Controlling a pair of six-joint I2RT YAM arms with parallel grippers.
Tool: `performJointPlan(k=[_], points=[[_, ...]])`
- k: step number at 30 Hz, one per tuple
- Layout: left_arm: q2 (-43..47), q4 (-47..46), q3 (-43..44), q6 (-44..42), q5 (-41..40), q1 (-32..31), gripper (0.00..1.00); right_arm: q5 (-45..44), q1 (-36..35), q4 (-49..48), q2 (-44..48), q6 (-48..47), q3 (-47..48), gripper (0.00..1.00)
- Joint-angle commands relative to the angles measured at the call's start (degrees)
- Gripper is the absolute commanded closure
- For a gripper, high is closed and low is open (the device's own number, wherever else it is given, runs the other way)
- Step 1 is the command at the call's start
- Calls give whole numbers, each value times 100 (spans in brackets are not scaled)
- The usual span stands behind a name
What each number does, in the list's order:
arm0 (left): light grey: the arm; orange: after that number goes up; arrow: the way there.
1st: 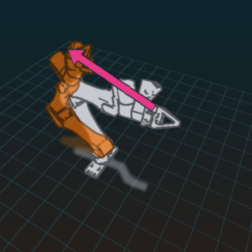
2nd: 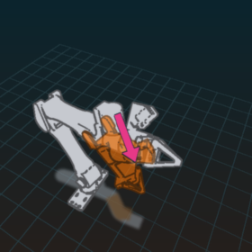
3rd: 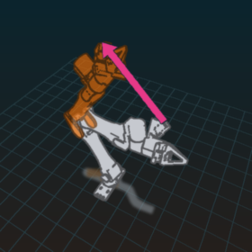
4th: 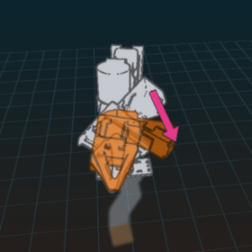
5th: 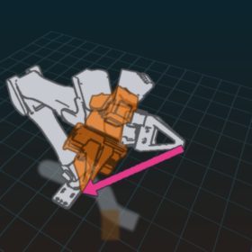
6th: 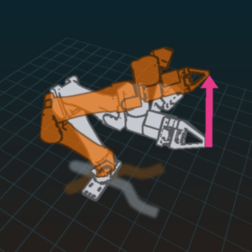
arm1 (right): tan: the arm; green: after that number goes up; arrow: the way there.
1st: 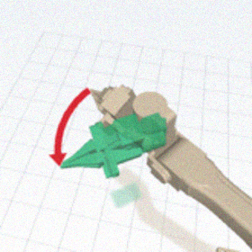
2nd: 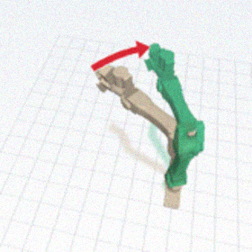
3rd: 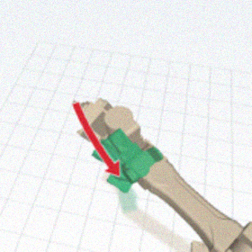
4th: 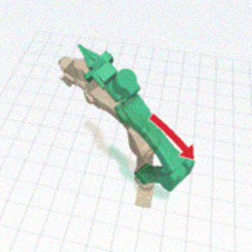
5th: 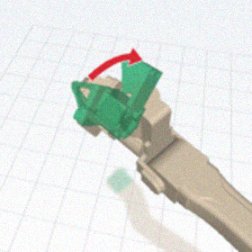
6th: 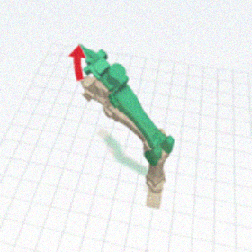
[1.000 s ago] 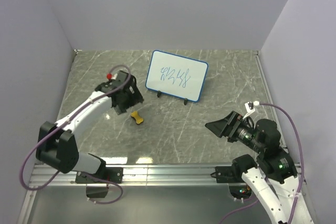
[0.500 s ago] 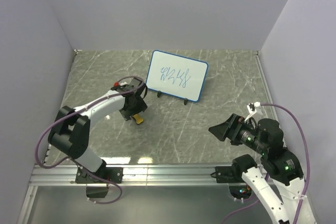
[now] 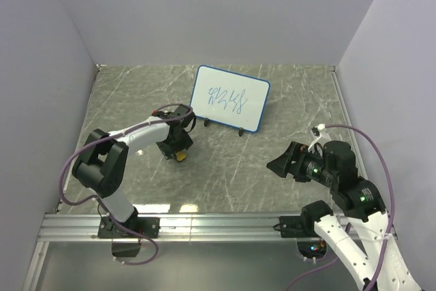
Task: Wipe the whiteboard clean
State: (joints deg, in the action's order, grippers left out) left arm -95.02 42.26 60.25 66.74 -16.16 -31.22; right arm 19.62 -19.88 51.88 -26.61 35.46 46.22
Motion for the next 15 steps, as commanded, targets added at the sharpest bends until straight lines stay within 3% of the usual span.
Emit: performJointPlan(k=[1,5,8,9,14,15], points=[[-139,37,233,366,-80,-24,32,-19,-42,-222,-107,-250,124,9],[-227,-156,207,366,-45,-24,40,-195,-139,-152,-169,-356,195,9],[-332,-192,259,349,-89,-24,56,-265,-227,-82,-195,-426,204,9],[-350,-201,277,340,-97,-24,65,-309,-244,-73,-204,-452,212,9],[-587,-315,303,226,43,-24,86,-581,-288,-11,-204,-558,326,9],[-605,-315,303,217,60,-24,95,-617,-280,-20,-256,-575,344,9]])
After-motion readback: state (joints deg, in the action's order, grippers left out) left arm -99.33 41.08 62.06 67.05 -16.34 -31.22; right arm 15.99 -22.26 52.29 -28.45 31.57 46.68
